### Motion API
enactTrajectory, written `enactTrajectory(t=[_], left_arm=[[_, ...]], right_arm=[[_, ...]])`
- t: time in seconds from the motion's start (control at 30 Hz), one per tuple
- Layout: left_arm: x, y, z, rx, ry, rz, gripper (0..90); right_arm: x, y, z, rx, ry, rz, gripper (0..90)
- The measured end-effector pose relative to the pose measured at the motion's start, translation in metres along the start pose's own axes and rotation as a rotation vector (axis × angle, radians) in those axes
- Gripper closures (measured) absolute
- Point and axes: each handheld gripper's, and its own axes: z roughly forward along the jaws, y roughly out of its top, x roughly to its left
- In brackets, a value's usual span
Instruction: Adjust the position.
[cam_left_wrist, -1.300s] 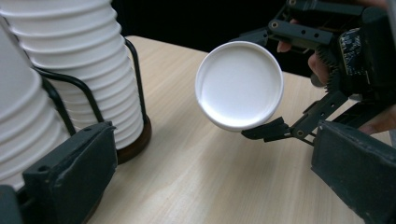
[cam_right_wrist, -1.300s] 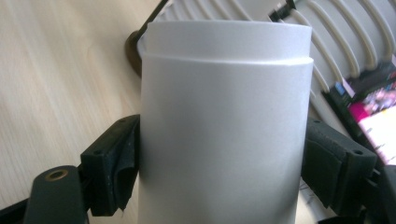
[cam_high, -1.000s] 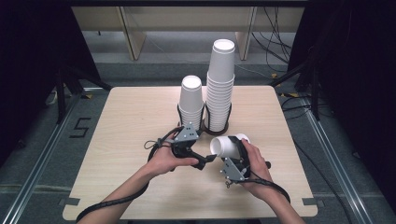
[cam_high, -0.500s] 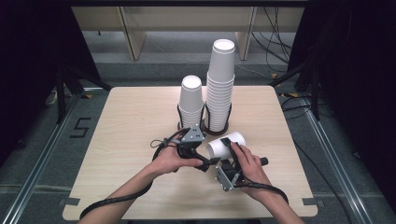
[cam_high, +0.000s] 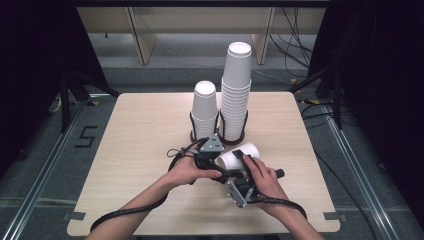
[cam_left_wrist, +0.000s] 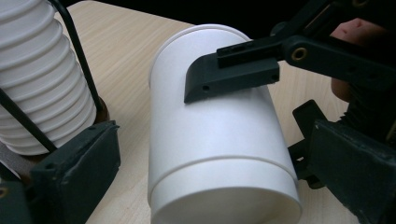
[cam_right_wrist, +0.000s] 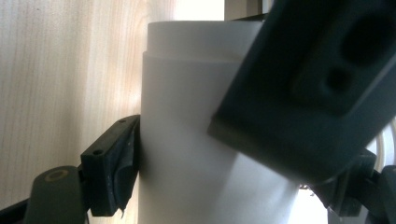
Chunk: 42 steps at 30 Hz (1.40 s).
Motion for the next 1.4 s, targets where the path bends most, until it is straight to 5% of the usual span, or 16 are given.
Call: enactTrajectory(t=[0.47, 0.67, 0.87, 0.93, 1.0, 1.03, 1.13, 1.37, 1.4], left_arm=[[-0.0002, -0.0006, 0.0036, 0.022, -0.005, 0.008, 10.9], [0.0011, -0.0002, 0.0045, 0.034, -0.011, 0.005, 14.6], [0.0015, -0.0001, 0.006, 0.03, -0.025, -0.016, 16.3], [0.002, 0.0, 0.0066, 0.038, -0.034, -0.004, 17.5], [0.0018, -0.0001, 0.0073, 0.039, -0.024, -0.004, 17.5], [0.0017, -0.0001, 0.0076, 0.037, -0.023, -0.008, 17.6], [0.0015, 0.0, 0.0081, 0.036, -0.021, -0.01, 17.7], [0.0024, 0.0012, 0.0083, 0.029, -0.018, -0.017, 17.0], [0.0032, 0.0013, 0.0085, 0.03, -0.028, -0.012, 16.7]], right_arm=[[0.0, 0.007, -0.0002, -0.004, -0.004, -0.015, 20.2], [0.0044, 0.0086, -0.0013, 0.015, 0.021, 0.059, 20.2], [0.003, 0.0081, -0.0005, 0.003, 0.017, 0.048, 20.2], [-0.001, 0.0085, -0.0015, -0.002, -0.012, 0.003, 20.2], [0.0039, 0.008, -0.0019, 0.017, 0.018, 0.067, 20.2], [0.0019, 0.0081, -0.0018, 0.012, 0.011, 0.038, 20.2], [0.0038, 0.0074, -0.002, 0.02, 0.017, 0.062, 20.2], [0.0001, 0.0083, -0.0026, 0.03, 0.001, 0.02, 20.2], [0.002, 0.0081, -0.0021, 0.031, 0.007, 0.05, 20.2]])
